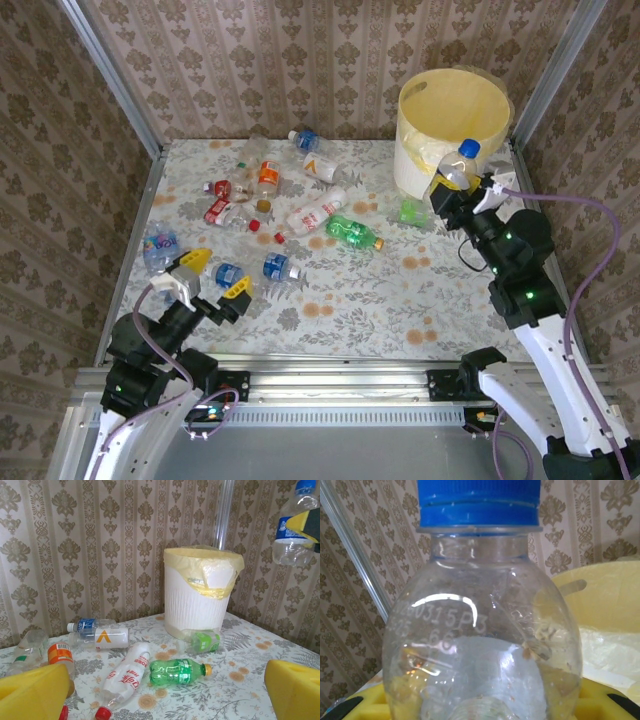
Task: Throw the plastic bottles in the bin
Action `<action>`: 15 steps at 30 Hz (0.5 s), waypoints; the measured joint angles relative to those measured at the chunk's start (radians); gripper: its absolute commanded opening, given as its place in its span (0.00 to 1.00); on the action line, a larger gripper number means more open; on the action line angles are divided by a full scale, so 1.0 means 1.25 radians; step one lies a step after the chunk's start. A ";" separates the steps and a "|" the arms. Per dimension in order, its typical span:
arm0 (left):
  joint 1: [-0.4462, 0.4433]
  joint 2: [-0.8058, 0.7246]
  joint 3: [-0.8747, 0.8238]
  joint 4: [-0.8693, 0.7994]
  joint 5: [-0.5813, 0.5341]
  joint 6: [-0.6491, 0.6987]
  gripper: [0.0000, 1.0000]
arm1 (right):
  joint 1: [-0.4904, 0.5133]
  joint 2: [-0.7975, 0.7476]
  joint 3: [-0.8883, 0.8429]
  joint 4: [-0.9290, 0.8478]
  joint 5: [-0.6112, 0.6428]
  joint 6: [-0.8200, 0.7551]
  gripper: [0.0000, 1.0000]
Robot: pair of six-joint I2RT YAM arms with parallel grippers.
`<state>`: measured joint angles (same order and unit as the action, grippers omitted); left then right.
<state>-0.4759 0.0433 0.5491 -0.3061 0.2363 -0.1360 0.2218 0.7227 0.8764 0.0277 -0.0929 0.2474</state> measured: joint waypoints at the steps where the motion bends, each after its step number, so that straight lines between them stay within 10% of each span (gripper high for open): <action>1: 0.000 0.000 0.000 0.000 0.000 0.000 1.00 | 0.000 -0.007 0.000 0.010 0.010 -0.009 0.42; 15: 0.005 0.001 0.000 0.000 0.005 0.000 1.00 | 0.000 0.076 0.000 0.349 0.116 -0.153 0.45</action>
<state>-0.4694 0.0441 0.5491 -0.3065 0.2428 -0.1360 0.2218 0.8173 0.8768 0.4633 0.0521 0.0566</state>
